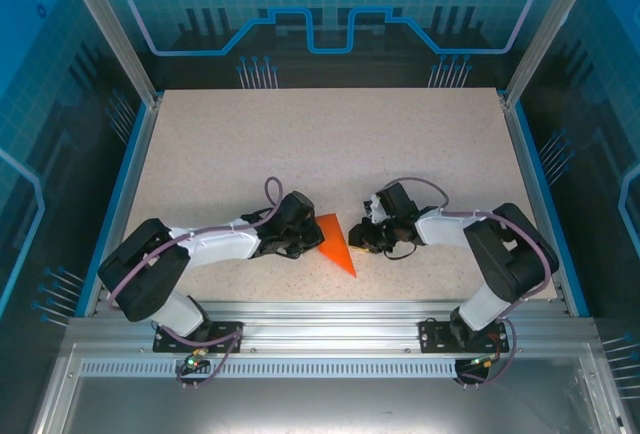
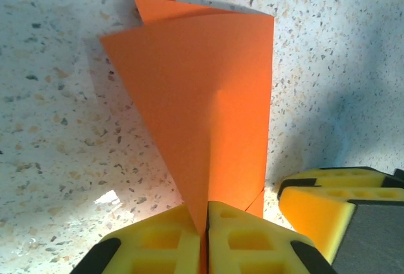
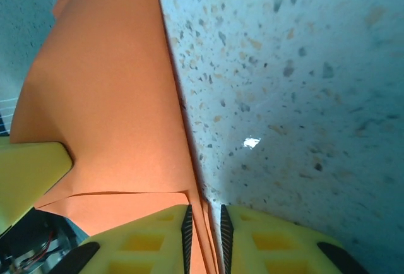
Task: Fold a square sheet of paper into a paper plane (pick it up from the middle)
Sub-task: Fold the wing for the fifth time at the center of the table.
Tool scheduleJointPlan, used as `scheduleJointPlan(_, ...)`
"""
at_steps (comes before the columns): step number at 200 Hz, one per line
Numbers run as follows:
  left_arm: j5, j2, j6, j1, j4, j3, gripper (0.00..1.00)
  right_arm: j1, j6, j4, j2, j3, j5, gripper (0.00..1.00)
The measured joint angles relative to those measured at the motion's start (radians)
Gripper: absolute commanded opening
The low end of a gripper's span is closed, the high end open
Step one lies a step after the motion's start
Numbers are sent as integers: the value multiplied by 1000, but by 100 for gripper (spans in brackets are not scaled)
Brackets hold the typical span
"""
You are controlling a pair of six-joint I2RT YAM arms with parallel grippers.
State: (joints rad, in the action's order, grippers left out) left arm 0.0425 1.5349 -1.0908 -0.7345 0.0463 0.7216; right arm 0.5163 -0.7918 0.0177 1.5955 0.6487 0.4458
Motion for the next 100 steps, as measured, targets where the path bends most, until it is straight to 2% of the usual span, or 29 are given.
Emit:
scheduleJointPlan(20, 0, 0, 1, 0, 16, 13, 9, 1, 55, 24, -92, -7, -50, 36)
scheduleJointPlan(48, 1, 0, 1, 1, 40, 21, 9, 41, 145, 42, -233, -33, -132, 36)
scheduleJointPlan(69, 7, 2, 1, 2, 55, 31, 9, 117, 210, 50, -280, -50, -202, 49)
scheduleJointPlan(100, 13, 5, 1, 5, 62, 45, 7, 306, 293, 76, -283, -62, -389, 44)
